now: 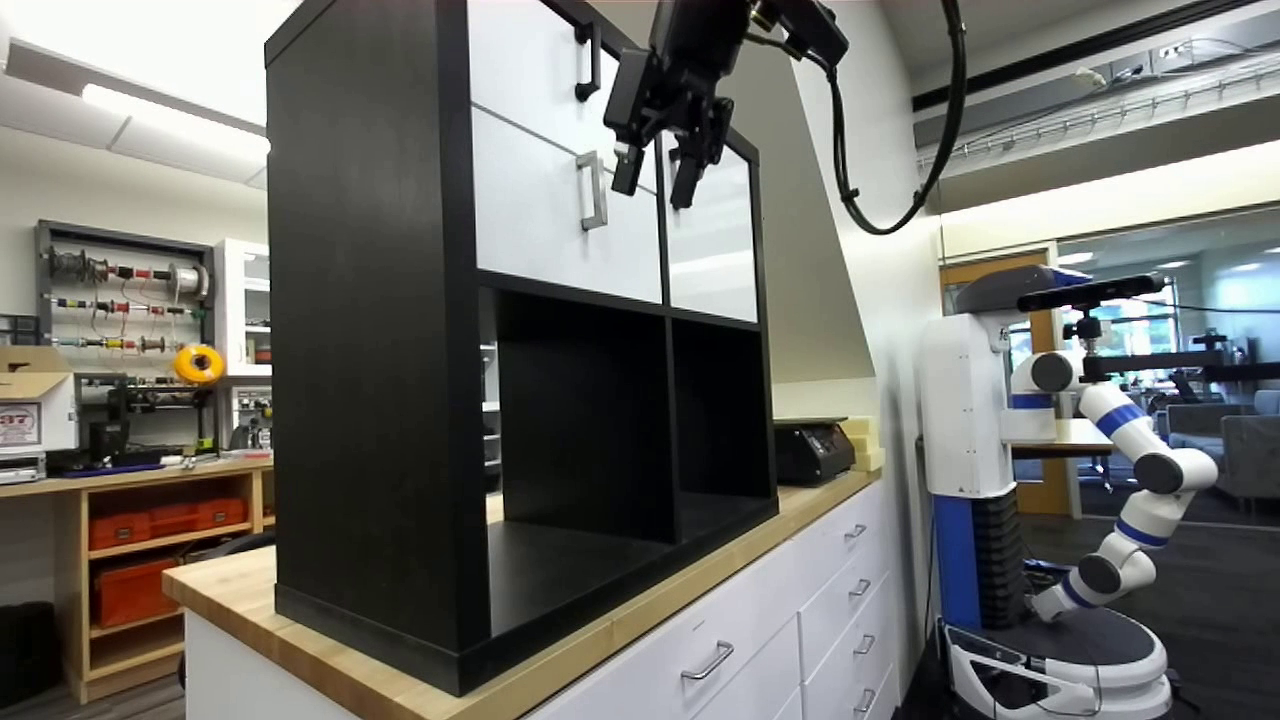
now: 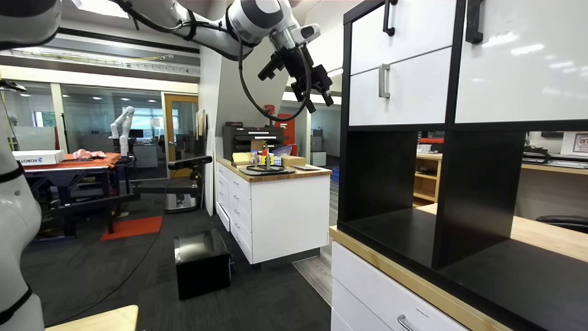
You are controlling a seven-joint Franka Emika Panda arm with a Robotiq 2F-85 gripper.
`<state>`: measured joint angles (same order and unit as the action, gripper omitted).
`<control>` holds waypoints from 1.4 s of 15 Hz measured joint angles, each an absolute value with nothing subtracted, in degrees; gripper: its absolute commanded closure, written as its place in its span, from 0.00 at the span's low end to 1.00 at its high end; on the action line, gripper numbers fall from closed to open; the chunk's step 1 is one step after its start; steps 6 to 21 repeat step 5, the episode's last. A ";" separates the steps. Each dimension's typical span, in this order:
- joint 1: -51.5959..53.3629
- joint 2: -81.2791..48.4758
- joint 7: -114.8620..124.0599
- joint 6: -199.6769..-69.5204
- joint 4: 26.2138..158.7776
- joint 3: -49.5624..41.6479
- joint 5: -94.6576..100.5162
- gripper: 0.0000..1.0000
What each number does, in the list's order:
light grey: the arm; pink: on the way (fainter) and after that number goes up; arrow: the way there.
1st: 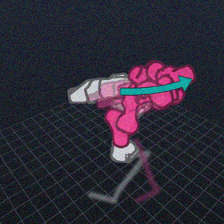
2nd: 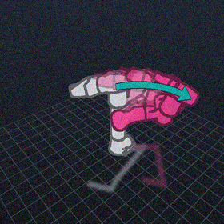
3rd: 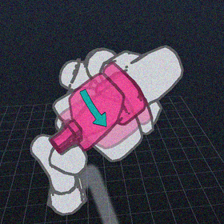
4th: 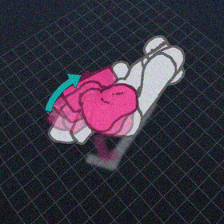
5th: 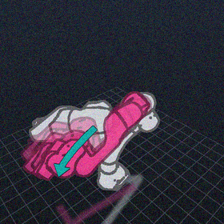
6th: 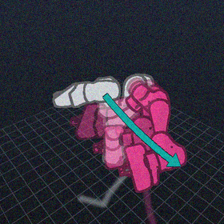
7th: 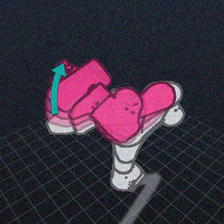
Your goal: Push the bottom drawer on the left closed
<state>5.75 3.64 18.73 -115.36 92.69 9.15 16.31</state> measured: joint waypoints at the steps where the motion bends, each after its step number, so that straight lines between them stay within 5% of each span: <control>1: 5.75 3.64 18.73 -114.02 92.70 9.07 15.73 0.00; 21: 5.73 3.64 18.73 -110.75 92.82 8.58 13.80 0.00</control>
